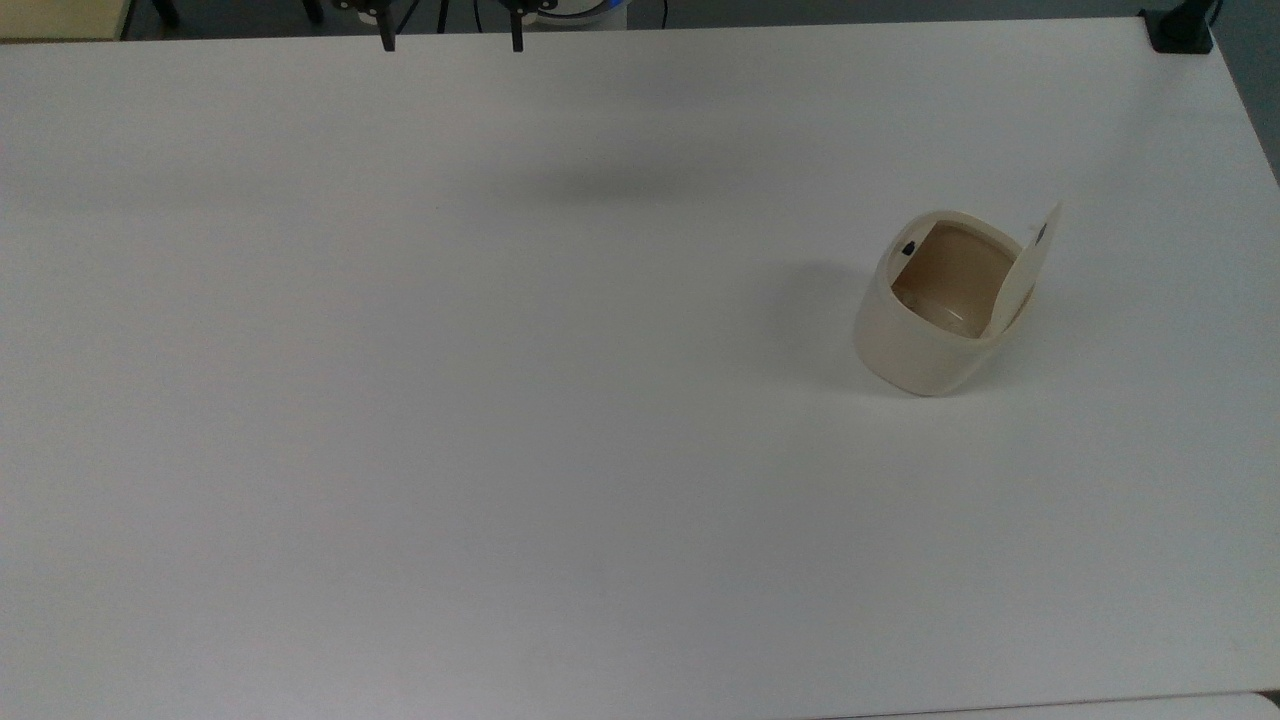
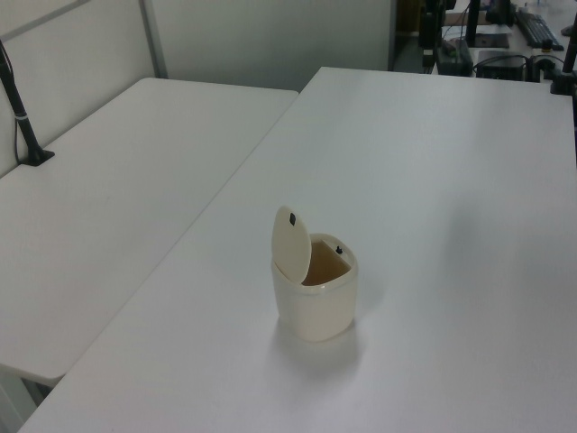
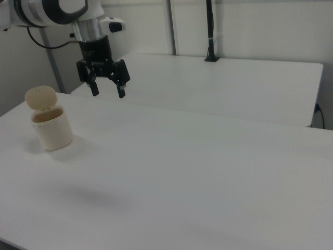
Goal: Open the trash bin
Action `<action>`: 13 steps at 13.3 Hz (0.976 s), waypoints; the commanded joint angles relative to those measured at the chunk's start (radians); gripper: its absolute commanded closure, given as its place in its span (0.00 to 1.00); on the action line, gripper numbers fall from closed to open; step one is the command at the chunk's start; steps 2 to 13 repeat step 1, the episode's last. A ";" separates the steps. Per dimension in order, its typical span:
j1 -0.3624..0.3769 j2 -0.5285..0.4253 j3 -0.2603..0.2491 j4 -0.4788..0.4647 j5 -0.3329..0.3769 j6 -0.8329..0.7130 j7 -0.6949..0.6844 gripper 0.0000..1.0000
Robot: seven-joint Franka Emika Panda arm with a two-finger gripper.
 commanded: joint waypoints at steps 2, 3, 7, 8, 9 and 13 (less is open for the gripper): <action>-0.006 -0.031 0.010 -0.022 -0.016 -0.006 0.017 0.00; -0.006 -0.031 0.010 -0.022 -0.016 -0.006 0.017 0.00; -0.006 -0.031 0.010 -0.022 -0.016 -0.006 0.017 0.00; -0.006 -0.031 0.010 -0.022 -0.016 -0.006 0.017 0.00; -0.006 -0.031 0.010 -0.022 -0.016 -0.006 0.017 0.00; -0.006 -0.031 0.010 -0.022 -0.016 -0.006 0.017 0.00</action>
